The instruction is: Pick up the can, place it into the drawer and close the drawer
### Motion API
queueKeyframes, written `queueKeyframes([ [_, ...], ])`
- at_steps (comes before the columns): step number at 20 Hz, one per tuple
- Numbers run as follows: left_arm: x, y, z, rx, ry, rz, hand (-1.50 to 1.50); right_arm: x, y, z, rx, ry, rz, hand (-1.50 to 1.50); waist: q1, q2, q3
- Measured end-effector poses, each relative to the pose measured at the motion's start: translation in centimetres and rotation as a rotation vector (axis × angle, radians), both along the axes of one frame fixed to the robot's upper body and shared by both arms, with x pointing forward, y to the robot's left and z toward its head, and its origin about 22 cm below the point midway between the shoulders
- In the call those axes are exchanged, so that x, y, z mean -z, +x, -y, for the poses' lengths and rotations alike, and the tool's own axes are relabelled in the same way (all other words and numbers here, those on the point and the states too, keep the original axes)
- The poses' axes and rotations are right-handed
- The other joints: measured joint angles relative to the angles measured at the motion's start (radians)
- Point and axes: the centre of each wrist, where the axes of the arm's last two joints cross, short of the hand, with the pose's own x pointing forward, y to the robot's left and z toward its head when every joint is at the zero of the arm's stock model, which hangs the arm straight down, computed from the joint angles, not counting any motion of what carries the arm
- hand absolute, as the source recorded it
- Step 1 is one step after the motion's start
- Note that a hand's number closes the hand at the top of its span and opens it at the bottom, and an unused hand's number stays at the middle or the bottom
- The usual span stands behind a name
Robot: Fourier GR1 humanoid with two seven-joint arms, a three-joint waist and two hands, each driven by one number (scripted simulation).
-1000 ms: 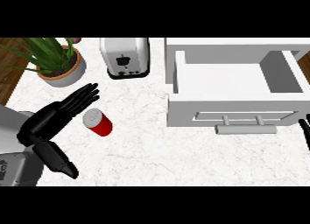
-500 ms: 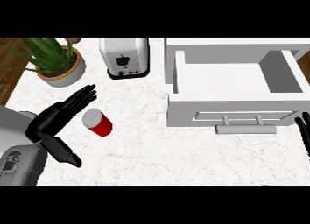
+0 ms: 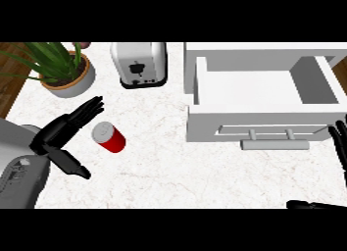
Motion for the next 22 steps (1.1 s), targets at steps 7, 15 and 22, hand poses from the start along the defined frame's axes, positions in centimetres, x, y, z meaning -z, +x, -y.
queueKeyframes([
  [7, 2.2, 0.2, -1.2, -0.031, 0.040, -0.024, -1.50, -0.6, -0.9, -0.5, 0.001, 0.000, 0.004, -1.50, -0.003, 0.000, 0.000],
  [15, 4.2, 0.0, -1.5, -0.059, 0.057, -0.051, -1.50, -0.8, -1.2, -0.9, 0.003, -0.001, 0.012, -1.50, -0.005, 0.001, 0.000],
  [22, 5.1, 0.4, -1.0, -0.070, 0.062, -0.063, -1.50, -1.3, -1.2, -0.5, 0.007, 0.008, 0.011, -1.50, -0.006, 0.002, 0.000],
])
